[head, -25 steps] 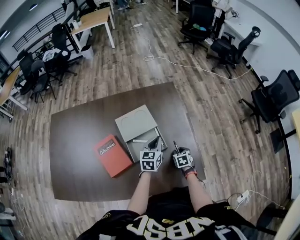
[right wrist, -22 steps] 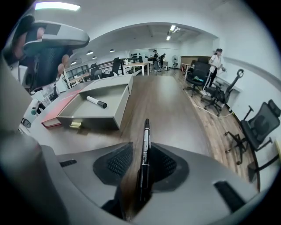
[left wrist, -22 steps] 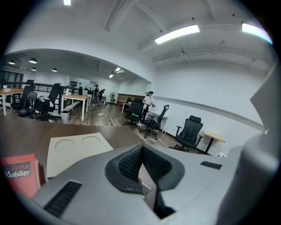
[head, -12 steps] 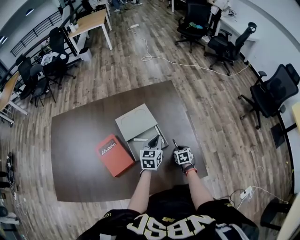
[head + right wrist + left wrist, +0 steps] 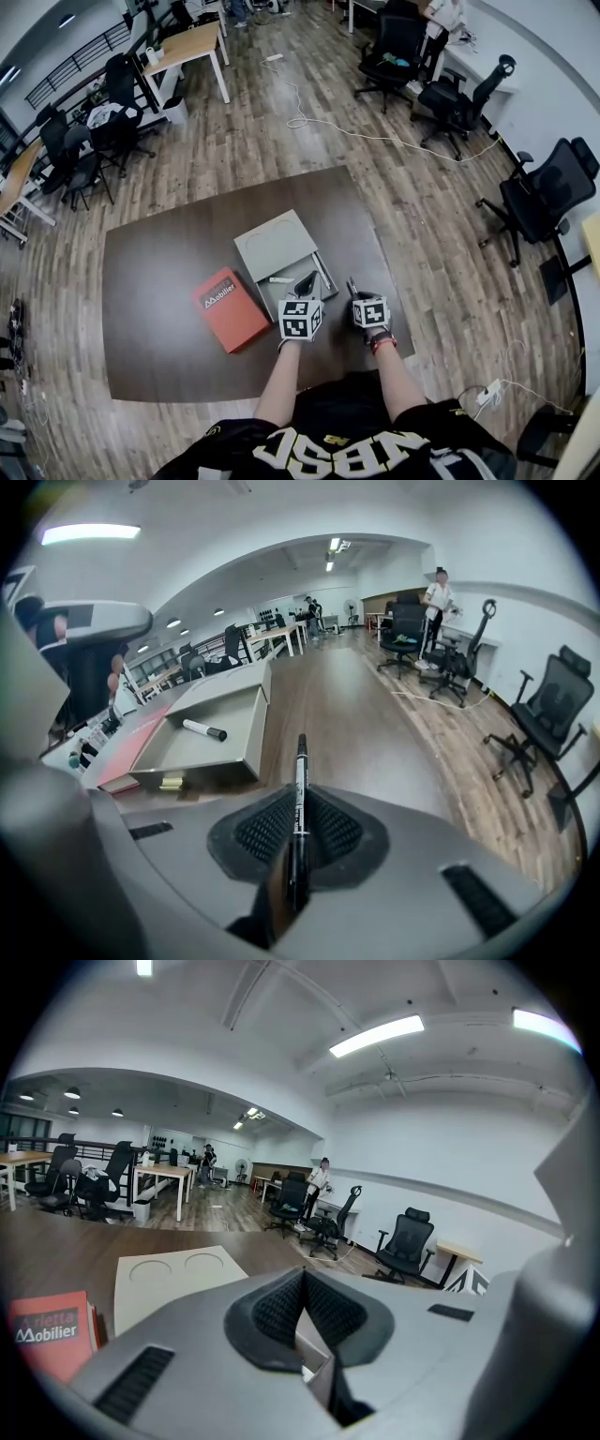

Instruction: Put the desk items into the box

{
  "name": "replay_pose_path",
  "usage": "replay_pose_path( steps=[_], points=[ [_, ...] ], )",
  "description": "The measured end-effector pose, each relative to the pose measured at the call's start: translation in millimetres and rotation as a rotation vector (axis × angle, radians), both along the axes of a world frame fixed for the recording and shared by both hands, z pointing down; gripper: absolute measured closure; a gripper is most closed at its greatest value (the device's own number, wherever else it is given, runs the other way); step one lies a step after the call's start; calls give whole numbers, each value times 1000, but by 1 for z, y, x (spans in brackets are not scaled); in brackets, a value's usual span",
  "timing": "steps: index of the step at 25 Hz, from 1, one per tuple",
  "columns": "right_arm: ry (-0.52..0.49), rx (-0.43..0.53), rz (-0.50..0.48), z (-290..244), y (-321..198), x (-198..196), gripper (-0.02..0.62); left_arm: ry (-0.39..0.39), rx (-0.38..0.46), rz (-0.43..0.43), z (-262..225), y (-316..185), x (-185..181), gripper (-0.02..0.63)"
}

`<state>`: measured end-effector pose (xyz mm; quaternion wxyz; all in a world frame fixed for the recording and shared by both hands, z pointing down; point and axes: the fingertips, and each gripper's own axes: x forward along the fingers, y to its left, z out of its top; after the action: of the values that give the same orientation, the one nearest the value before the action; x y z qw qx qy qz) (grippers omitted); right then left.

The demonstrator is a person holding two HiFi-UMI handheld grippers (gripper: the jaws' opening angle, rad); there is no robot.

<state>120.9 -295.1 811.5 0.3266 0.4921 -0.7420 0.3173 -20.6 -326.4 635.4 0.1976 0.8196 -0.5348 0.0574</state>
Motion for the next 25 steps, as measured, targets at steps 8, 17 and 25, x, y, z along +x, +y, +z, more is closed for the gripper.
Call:
replay_pose_path(
  steps=[8, 17, 25],
  points=[
    [-67, 51, -26, -32, -13, -11, 546, 8, 3, -8, 2, 2, 0, 592],
    [-90, 112, -65, -67, -31, -29, 545, 21, 2, -49, 1, 3, -16, 592],
    [-126, 106, -141, -81, -38, -63, 545, 27, -7, -127, 5, 5, -45, 592]
  ],
)
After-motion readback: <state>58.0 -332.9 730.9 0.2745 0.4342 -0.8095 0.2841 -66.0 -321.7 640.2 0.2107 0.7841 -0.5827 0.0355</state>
